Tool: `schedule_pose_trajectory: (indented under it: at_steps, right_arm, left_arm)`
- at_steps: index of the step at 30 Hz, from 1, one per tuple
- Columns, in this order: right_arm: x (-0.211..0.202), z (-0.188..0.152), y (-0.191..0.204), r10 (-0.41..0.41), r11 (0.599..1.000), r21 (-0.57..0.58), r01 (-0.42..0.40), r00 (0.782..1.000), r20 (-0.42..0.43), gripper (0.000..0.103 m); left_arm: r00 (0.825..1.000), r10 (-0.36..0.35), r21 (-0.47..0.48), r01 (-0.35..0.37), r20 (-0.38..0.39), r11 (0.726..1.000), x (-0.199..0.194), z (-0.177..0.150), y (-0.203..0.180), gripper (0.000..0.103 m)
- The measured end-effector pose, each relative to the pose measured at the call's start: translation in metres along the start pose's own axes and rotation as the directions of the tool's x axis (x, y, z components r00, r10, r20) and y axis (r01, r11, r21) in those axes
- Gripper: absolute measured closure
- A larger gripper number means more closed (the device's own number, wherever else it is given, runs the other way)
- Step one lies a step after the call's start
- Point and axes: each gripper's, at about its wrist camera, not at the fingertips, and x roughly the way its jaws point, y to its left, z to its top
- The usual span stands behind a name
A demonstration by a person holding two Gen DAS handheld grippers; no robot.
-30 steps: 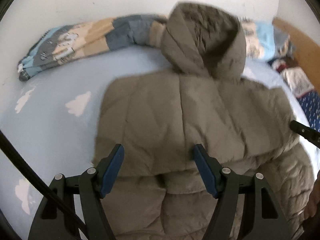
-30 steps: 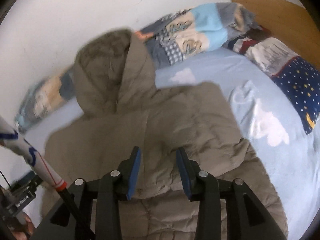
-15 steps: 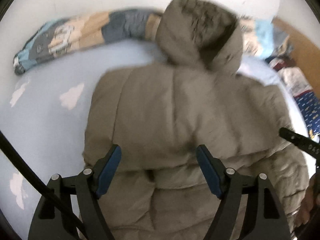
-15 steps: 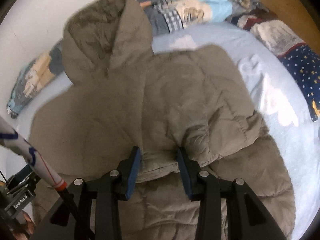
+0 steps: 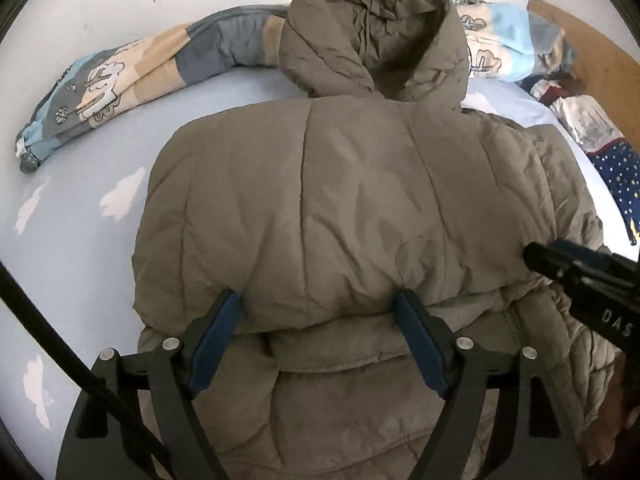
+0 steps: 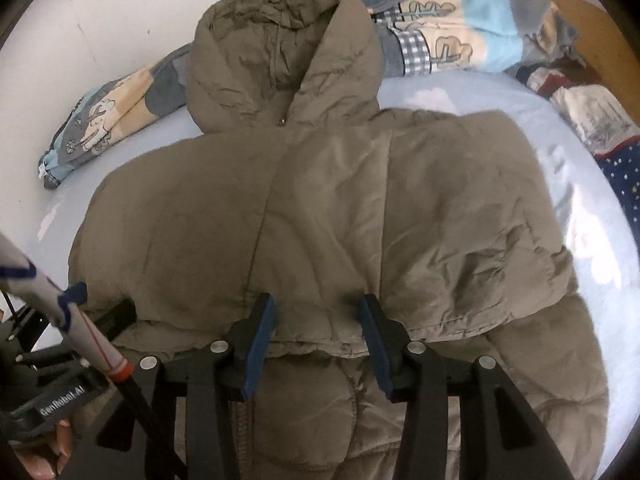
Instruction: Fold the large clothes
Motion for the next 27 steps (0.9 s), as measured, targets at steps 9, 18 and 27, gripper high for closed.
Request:
schedule_pose_trajectory:
  at_steps: [9, 18, 27]
  right_arm:
    - [-0.038, 0.020, -0.020, -0.032, 0.998, 0.062, 0.025, 0.994, 0.103, 0.053]
    - [-0.005, 0.020, -0.061, -0.068, 0.979, 0.190, 0.072, 0.997, -0.030, 0.047]
    - [-0.039, 0.020, -0.030, -0.091, 0.994, 0.070, 0.084, 0.991, 0.094, 0.046]
  left_arm:
    - [0.995, 0.024, -0.044, -0.020, 0.092, 0.999, -0.027, 0.010, 0.021, 0.023]
    - [1.000, -0.012, -0.155, 0.008, -0.023, 0.988, -0.002, 0.007, 0.047, 0.023]
    - [0.996, 0.051, -0.164, -0.038, 0.075, 0.986, -0.031, 0.013, 0.054, 0.023]
